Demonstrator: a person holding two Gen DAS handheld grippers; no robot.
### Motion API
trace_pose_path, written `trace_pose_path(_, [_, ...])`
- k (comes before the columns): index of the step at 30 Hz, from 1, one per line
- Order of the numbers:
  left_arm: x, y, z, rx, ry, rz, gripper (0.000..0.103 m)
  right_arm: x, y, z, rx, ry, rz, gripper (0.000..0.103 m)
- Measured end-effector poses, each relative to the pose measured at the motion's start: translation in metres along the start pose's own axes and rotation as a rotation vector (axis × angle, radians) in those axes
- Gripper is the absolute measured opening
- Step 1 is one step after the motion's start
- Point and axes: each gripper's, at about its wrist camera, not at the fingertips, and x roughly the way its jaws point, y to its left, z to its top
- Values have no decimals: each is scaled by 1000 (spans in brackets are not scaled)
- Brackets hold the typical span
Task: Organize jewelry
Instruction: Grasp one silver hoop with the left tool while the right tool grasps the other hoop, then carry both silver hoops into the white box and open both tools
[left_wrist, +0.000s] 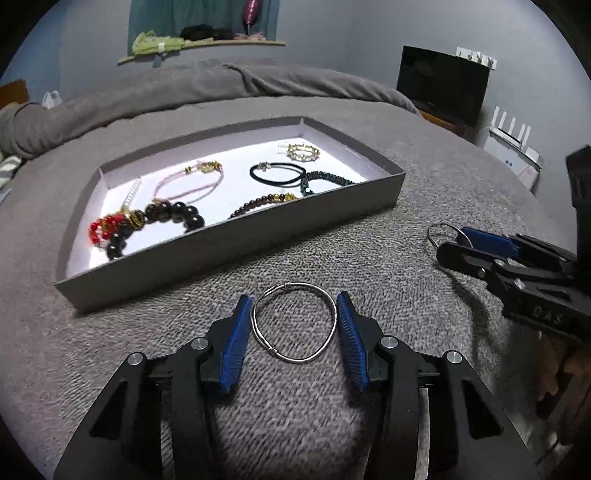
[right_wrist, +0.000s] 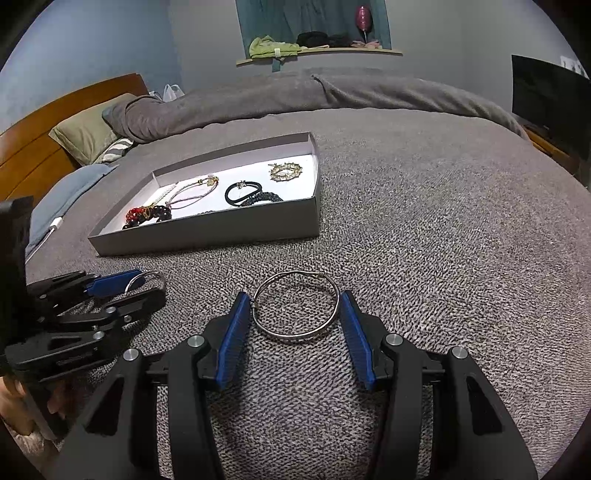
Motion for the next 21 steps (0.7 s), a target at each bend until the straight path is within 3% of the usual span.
trace_pose_path(10, [-48, 21, 12, -16, -89, -18, 48, -9, 19, 14, -64, -70, 11, 50])
trace_pose_path(15, [-69, 42, 44, -15, -141, 21, 48, -13, 33, 61, -106, -133, 28, 50])
trace_pose_path(21, [-68, 74, 102, 23, -149, 91, 48, 5, 41, 124, -95, -190, 59, 50])
